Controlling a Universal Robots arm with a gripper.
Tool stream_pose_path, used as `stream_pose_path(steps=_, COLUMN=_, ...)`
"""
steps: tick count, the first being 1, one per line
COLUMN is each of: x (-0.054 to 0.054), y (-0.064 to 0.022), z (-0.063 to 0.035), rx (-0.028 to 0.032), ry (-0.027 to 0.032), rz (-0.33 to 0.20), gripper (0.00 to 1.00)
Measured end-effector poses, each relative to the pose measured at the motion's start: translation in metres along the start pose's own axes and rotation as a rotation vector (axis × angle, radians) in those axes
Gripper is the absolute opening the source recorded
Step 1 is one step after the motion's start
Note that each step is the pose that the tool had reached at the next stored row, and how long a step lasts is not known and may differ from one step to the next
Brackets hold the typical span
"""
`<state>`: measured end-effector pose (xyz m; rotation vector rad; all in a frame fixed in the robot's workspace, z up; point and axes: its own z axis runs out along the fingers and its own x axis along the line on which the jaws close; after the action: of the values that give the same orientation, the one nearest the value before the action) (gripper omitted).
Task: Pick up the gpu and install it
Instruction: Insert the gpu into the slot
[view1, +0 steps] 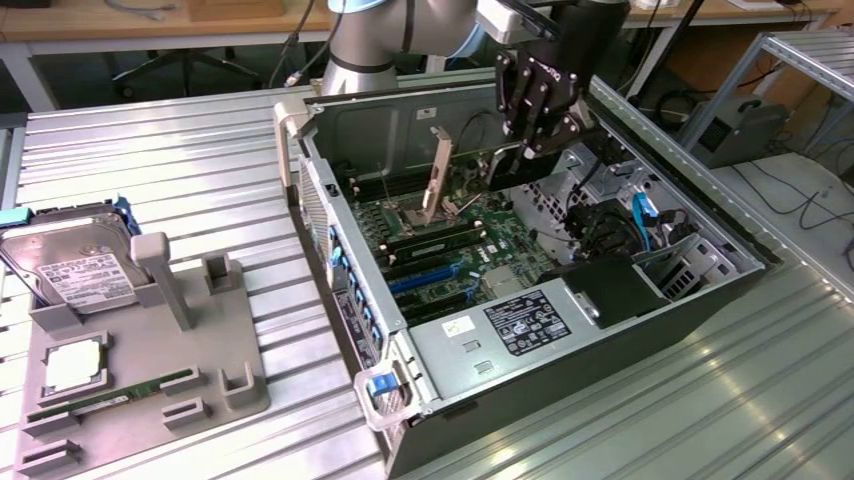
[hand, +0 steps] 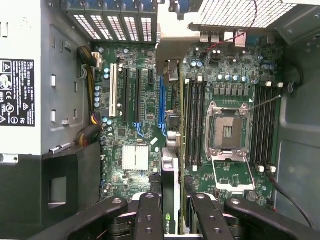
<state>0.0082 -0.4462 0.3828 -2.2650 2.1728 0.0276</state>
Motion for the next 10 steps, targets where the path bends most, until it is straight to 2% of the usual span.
stream_pose_path(steps=10, x=-0.0004, y=0.0057, z=0.0044, rx=0.0000, ry=-0.0001, rz=0.000, gripper=0.27)
